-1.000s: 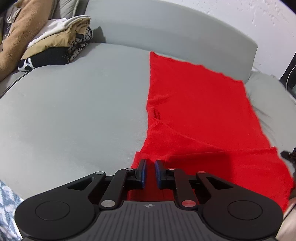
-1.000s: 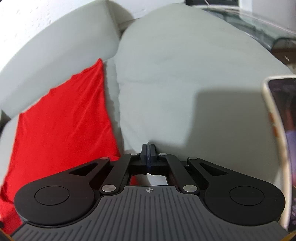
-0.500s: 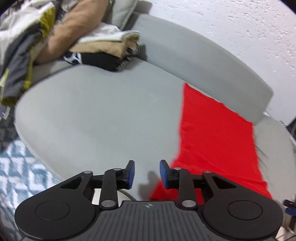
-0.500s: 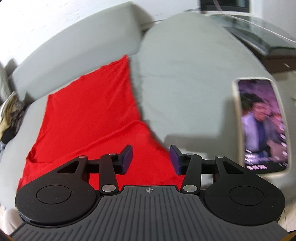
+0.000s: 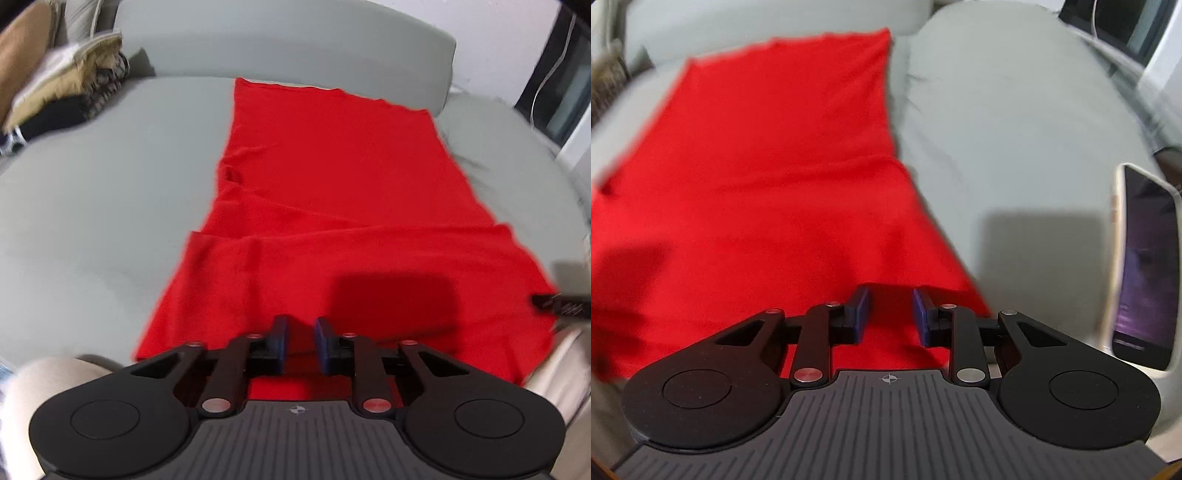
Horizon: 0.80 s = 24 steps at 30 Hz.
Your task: Fold clothes
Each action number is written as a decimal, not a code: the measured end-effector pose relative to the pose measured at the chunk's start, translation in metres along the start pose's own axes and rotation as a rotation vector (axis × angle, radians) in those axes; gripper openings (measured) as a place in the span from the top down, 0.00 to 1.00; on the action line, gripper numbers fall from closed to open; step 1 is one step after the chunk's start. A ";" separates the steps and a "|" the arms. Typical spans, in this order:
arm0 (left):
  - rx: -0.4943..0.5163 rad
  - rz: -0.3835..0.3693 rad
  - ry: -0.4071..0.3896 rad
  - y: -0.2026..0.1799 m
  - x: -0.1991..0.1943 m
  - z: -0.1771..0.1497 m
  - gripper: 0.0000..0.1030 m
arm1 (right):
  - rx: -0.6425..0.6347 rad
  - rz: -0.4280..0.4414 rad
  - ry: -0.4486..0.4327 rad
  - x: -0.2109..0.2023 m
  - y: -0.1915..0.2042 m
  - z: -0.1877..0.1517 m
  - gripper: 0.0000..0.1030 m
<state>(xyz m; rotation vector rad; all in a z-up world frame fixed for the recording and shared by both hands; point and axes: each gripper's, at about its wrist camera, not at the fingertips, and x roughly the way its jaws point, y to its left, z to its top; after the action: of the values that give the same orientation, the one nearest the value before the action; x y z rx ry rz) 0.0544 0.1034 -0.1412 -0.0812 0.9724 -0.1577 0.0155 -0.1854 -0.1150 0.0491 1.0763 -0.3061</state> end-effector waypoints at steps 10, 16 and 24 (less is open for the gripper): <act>0.015 -0.070 -0.058 -0.011 -0.037 -0.006 0.78 | 0.032 0.206 -0.046 -0.052 0.014 -0.015 0.56; 0.210 -0.123 -0.048 -0.049 -0.007 -0.019 0.78 | -0.127 0.296 -0.063 -0.046 0.067 -0.017 0.56; 0.344 -0.117 0.201 -0.059 -0.002 -0.037 0.72 | -0.148 0.284 0.207 -0.030 0.056 -0.050 0.52</act>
<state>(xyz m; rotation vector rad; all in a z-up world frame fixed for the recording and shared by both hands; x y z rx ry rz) 0.0171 0.0461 -0.1526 0.1977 1.1286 -0.4450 -0.0250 -0.1155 -0.1192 0.1021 1.2770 0.0367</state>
